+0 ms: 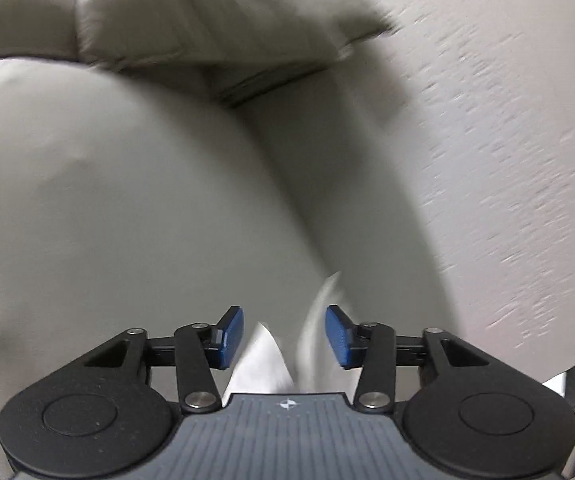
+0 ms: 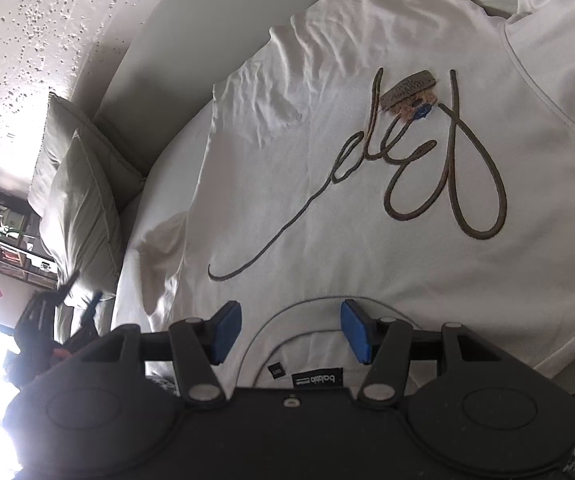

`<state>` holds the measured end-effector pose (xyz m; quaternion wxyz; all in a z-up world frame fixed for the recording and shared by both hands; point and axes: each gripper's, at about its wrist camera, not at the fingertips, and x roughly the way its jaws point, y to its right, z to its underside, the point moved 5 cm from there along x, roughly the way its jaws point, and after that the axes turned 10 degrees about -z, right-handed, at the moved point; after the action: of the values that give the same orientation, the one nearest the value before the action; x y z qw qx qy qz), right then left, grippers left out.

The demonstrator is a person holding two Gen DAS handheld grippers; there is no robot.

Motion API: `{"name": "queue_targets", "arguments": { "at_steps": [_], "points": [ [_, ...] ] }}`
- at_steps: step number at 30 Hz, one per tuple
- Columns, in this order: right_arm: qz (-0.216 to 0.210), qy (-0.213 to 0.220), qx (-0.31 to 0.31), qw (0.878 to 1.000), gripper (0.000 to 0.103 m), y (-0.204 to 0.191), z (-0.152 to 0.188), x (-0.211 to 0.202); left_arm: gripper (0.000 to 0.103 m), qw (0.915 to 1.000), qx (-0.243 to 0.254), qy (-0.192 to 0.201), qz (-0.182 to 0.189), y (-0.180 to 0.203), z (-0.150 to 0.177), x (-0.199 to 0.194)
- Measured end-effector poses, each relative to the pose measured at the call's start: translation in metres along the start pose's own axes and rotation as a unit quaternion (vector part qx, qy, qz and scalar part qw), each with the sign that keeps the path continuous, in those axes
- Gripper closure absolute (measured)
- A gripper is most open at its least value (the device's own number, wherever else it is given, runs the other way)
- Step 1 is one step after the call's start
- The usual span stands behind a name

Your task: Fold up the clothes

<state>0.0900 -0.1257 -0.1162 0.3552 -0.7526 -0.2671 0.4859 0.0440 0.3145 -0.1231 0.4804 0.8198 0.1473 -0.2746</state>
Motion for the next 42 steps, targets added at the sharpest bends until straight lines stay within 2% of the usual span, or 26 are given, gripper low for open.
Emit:
{"name": "queue_targets", "arguments": {
  "at_steps": [4,6,9,11,13,18,21,22,23,24,34,37,42],
  "points": [
    [0.002,-0.001,-0.005,1.0,0.049,-0.001,0.0,0.0,0.057,0.998,0.015,-0.053,-0.033,-0.005,0.005,0.013],
    [0.002,-0.002,-0.006,1.0,0.049,-0.001,0.001,0.0,0.053,0.9954,0.032,-0.076,-0.05,-0.006,0.008,0.016],
    [0.003,-0.002,-0.006,1.0,0.049,-0.002,0.001,0.0,0.048,0.9877,0.086,-0.084,-0.099,0.007,0.012,0.025],
    [0.006,-0.003,-0.007,1.0,0.049,-0.002,0.001,0.0,0.049,0.9825,0.093,-0.086,-0.137,0.009,0.01,0.032],
    [0.007,-0.003,-0.009,1.0,0.049,-0.003,0.001,0.0,0.049,0.9808,0.094,-0.091,-0.145,0.01,0.009,0.04],
    [0.009,-0.002,-0.007,1.0,0.049,-0.002,0.001,0.0,0.058,0.979,0.094,-0.108,-0.146,0.014,0.006,0.059],
    [0.009,-0.001,-0.006,1.0,0.049,-0.003,0.001,0.0,0.076,0.978,0.092,-0.115,-0.148,0.015,0.004,0.069],
    [0.009,-0.001,-0.007,1.0,0.049,-0.003,0.002,0.0,0.085,0.9777,0.092,-0.112,-0.152,0.013,0.004,0.068],
    [0.009,-0.001,-0.007,1.0,0.049,-0.003,0.002,0.0,0.098,0.9773,0.093,-0.107,-0.157,0.012,0.004,0.065],
    [0.009,-0.001,-0.008,1.0,0.049,-0.003,0.002,0.0,0.102,0.9769,0.094,-0.101,-0.163,0.012,0.005,0.061],
    [0.016,-0.009,-0.016,1.0,0.048,-0.006,0.001,0.002,0.103,0.969,0.105,-0.048,-0.219,0.003,0.011,0.027],
    [0.02,-0.014,-0.028,0.999,0.043,-0.009,0.001,0.004,0.101,0.9652,0.113,-0.04,-0.232,0.009,0.015,0.033],
    [0.033,-0.016,-0.049,0.998,0.04,-0.016,0.001,-0.002,0.1,0.9479,0.172,-0.038,-0.266,0.036,0.02,0.043]
  ]
}}
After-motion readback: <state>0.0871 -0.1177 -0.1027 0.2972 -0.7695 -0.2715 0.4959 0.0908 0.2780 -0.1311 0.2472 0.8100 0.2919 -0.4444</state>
